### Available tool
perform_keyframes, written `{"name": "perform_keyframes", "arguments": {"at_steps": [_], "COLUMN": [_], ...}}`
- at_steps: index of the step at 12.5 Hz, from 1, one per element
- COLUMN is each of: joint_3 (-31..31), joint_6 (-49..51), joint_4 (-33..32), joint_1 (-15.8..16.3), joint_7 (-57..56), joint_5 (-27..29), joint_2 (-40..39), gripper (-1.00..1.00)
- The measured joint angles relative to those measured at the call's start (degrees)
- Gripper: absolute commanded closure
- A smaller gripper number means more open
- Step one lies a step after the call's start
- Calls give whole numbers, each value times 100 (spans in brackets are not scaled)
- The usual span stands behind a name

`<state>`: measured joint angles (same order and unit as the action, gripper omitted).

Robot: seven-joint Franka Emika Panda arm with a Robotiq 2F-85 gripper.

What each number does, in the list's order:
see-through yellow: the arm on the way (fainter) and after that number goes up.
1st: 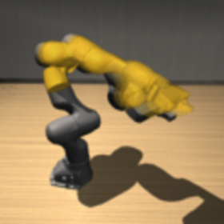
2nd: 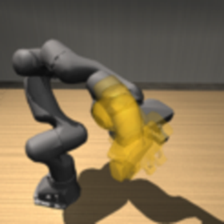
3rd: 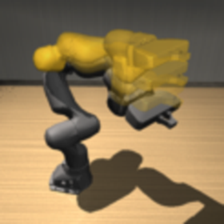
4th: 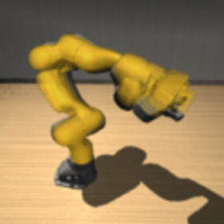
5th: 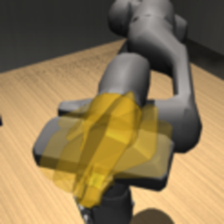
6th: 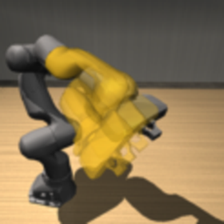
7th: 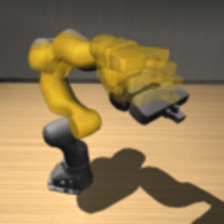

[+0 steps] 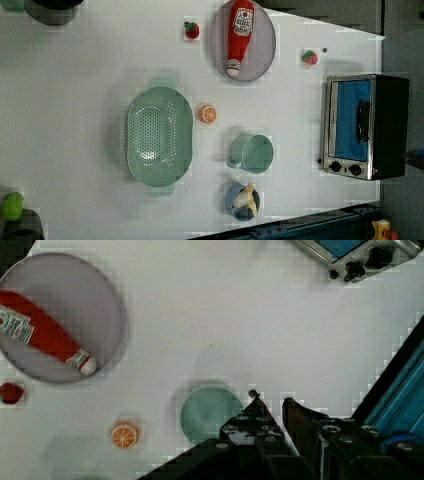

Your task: Flap open oven.

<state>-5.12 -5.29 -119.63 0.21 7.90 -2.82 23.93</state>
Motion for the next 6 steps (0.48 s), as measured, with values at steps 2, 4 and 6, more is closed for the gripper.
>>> {"name": "perform_keyframes", "arguments": {"at_steps": [2,4,6], "joint_3": [-248,-543,-820], "joint_6": [-347,-471,-908], "joint_4": [-269,-459,-548], "joint_1": [3,-33,-73], "joint_7": [-431,-1293,-2518], "joint_5": [-11,-43,-119], "joint_2": [-124,-232,-456], "gripper": [65,65,65]}}
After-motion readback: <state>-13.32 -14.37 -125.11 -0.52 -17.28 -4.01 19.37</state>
